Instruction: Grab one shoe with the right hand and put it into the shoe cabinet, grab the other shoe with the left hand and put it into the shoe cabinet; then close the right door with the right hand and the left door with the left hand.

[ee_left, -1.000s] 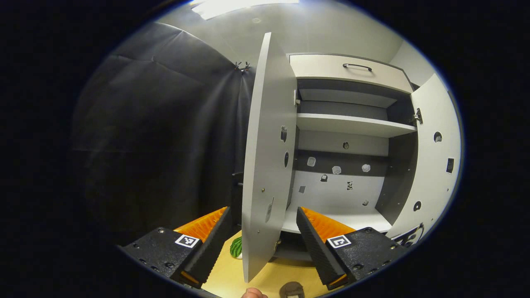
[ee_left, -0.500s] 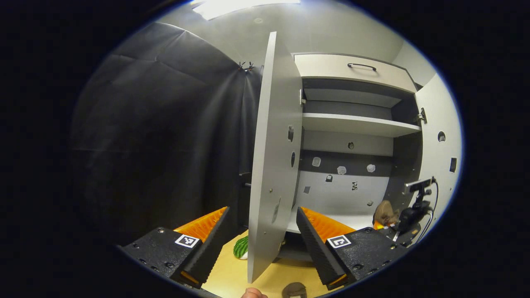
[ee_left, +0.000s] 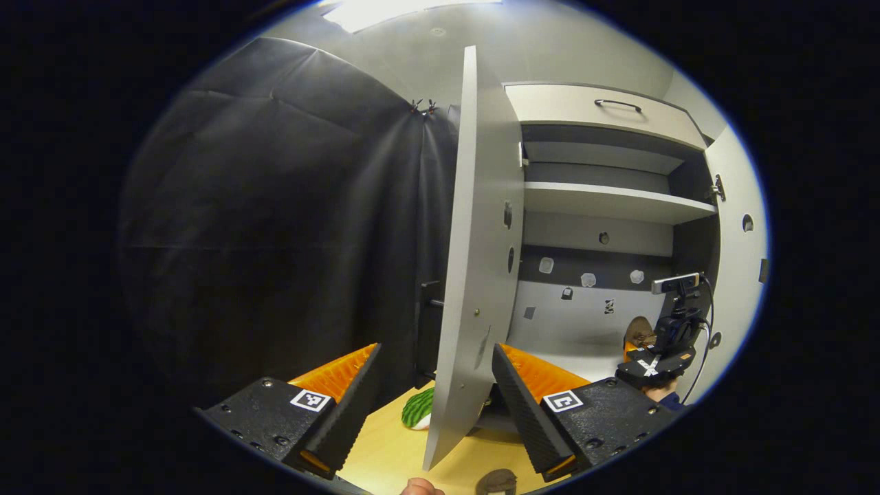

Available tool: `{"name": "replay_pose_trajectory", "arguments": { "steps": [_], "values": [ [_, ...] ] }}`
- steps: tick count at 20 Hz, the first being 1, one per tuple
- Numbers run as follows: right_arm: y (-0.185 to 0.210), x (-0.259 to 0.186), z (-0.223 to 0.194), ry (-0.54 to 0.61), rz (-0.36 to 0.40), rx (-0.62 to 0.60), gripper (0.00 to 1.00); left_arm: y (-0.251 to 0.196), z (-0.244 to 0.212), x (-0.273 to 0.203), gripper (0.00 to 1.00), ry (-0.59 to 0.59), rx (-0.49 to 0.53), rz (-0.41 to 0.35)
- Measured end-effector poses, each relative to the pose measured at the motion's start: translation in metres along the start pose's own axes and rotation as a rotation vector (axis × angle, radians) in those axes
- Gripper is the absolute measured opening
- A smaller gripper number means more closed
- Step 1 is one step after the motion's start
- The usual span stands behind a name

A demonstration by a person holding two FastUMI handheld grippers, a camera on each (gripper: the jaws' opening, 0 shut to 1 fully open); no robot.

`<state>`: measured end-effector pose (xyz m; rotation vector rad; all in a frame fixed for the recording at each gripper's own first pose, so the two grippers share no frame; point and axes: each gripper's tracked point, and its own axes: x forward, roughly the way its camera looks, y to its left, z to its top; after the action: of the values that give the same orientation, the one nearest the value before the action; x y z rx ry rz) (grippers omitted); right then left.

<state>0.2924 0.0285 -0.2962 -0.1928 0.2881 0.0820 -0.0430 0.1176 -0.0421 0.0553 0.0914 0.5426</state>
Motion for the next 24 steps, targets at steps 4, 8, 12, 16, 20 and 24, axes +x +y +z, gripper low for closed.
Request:
{"name": "replay_pose_trajectory", "arguments": {
  "steps": [4, 8, 12, 16, 20, 24],
  "values": [
    [0.005, 0.027, -0.010, 0.037, 0.012, -0.017, 0.04, 0.006, -0.003, 0.003, 0.96, 0.008, -0.002, 0.028],
    [0.000, 0.054, -0.011, 0.058, 0.007, -0.012, 0.04, 0.009, -0.006, 0.004, 0.96, 0.016, -0.006, 0.047],
    [-0.008, 0.069, -0.018, 0.110, -0.005, 0.058, 0.04, 0.008, -0.008, 0.003, 0.96, 0.021, -0.008, 0.054],
    [-0.006, 0.067, -0.023, 0.146, 0.007, 0.114, 0.09, 0.003, -0.007, 0.000, 0.96, 0.019, -0.006, 0.044],
    [-0.001, 0.059, -0.027, 0.176, 0.035, 0.098, 0.47, -0.002, -0.007, -0.005, 0.96, 0.020, -0.003, 0.025],
    [0.007, 0.044, -0.032, 0.216, 0.068, 0.083, 0.67, -0.008, -0.005, -0.013, 0.93, 0.017, -0.002, -0.003]
  ]
}}
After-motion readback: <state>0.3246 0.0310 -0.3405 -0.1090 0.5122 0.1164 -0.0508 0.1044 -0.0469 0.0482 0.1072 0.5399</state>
